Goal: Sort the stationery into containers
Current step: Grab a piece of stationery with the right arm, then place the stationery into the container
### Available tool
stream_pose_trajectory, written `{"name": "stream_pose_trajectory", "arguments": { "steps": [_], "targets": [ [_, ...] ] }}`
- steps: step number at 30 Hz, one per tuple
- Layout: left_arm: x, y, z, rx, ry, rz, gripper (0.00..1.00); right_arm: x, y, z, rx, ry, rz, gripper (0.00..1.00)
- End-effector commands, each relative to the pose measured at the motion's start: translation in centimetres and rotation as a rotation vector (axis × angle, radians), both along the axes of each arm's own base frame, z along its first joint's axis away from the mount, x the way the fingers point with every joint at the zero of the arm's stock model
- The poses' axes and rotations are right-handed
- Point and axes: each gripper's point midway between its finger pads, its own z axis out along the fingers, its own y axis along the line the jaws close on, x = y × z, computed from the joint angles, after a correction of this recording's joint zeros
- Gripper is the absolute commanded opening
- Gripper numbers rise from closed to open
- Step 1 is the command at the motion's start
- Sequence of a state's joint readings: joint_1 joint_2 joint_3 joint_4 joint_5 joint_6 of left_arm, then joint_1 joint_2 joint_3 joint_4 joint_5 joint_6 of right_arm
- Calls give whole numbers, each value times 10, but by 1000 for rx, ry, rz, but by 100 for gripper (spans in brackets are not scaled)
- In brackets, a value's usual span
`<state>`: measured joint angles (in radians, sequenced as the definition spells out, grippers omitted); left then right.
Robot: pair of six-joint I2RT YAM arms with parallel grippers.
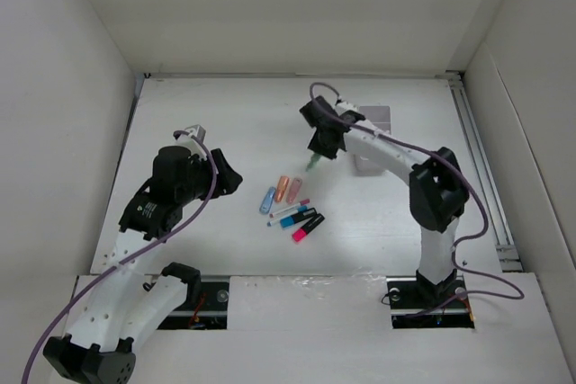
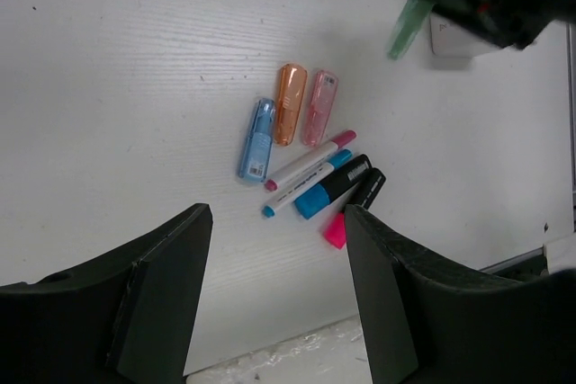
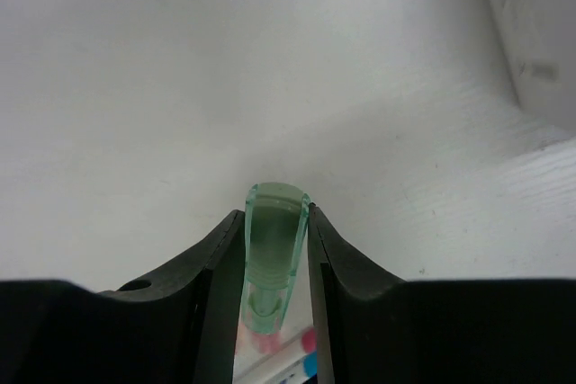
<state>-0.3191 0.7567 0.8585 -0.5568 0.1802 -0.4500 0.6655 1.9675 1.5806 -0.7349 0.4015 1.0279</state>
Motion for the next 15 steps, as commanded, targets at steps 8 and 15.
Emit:
{"name": "stream_pose_trajectory", "arguments": {
  "steps": [8, 15],
  "targets": [
    [7, -9, 11, -18, -56, -42, 57, 54, -168, 201, -168, -446, -345, 8],
    [11, -15, 8, -30, -43, -65, 57, 46, -225, 187, -297, -389, -436, 7]
  ]
}}
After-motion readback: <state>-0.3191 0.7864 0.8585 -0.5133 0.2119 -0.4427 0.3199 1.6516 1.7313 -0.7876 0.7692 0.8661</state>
